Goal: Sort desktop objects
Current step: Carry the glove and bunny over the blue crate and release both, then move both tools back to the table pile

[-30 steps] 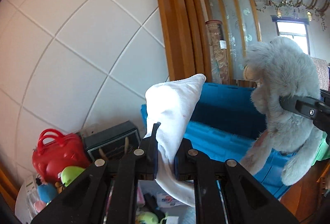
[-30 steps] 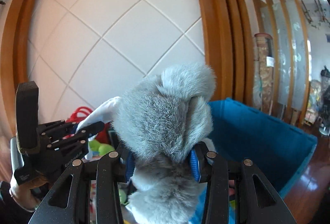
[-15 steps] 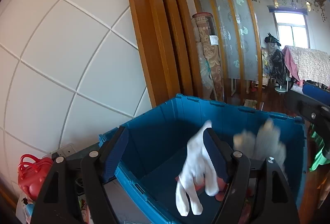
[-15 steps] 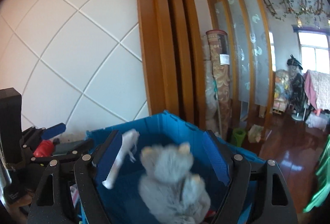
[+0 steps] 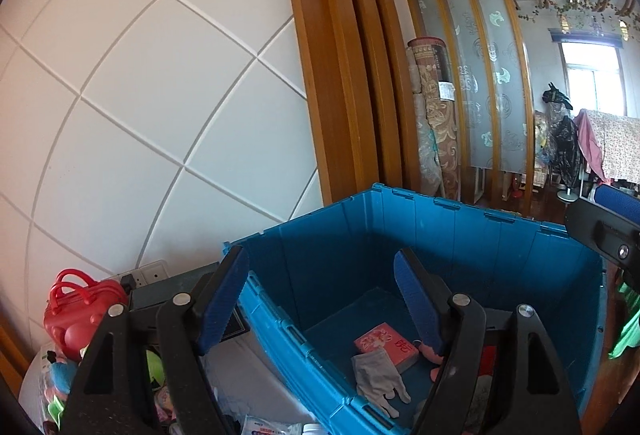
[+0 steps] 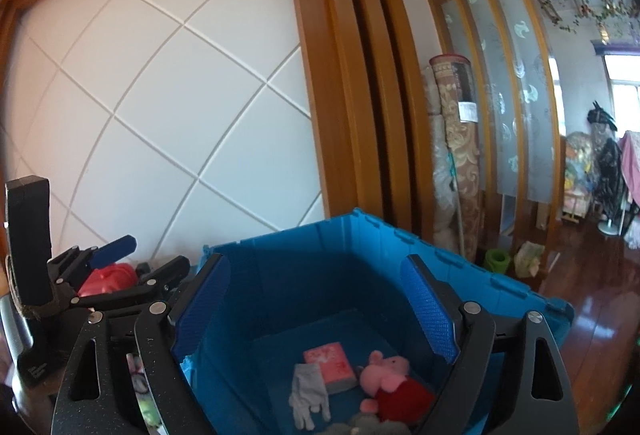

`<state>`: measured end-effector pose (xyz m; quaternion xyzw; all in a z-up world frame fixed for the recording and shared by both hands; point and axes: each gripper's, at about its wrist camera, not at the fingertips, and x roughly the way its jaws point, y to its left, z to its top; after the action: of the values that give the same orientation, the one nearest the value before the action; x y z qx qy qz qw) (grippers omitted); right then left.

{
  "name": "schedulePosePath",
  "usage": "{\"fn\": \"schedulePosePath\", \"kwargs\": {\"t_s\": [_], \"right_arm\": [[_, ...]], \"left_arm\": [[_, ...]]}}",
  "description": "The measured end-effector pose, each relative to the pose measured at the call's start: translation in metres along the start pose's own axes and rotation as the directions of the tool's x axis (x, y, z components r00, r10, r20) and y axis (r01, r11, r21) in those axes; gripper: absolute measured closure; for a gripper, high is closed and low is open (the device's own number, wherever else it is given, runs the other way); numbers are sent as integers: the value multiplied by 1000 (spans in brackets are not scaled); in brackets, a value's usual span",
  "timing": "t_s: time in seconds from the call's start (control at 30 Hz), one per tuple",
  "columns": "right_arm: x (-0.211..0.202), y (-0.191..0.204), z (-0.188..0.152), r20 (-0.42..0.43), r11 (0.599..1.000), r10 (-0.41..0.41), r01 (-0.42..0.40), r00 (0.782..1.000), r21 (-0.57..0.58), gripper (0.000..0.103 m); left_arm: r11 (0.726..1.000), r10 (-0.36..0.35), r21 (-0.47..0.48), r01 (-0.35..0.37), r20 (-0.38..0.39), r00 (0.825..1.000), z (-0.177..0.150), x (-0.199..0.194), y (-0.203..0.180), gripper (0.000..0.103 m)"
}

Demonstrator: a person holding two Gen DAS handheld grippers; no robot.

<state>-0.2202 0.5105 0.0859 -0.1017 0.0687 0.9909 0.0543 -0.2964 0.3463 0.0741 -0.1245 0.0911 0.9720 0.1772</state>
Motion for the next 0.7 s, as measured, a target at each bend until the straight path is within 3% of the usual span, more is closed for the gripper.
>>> {"fn": "schedulePosePath", "kwargs": {"t_s": [0.4, 0.7], "right_arm": [[-15, 56, -24, -33, 986, 152, -154, 988, -63, 14], [-23, 144, -39, -74, 953, 279, -285, 957, -98, 14]], "left_arm": [[975, 199, -87, -202, -41, 979, -63, -57, 78, 28], [934, 328, -106, -342, -130, 936, -122, -105, 167, 28]]}}
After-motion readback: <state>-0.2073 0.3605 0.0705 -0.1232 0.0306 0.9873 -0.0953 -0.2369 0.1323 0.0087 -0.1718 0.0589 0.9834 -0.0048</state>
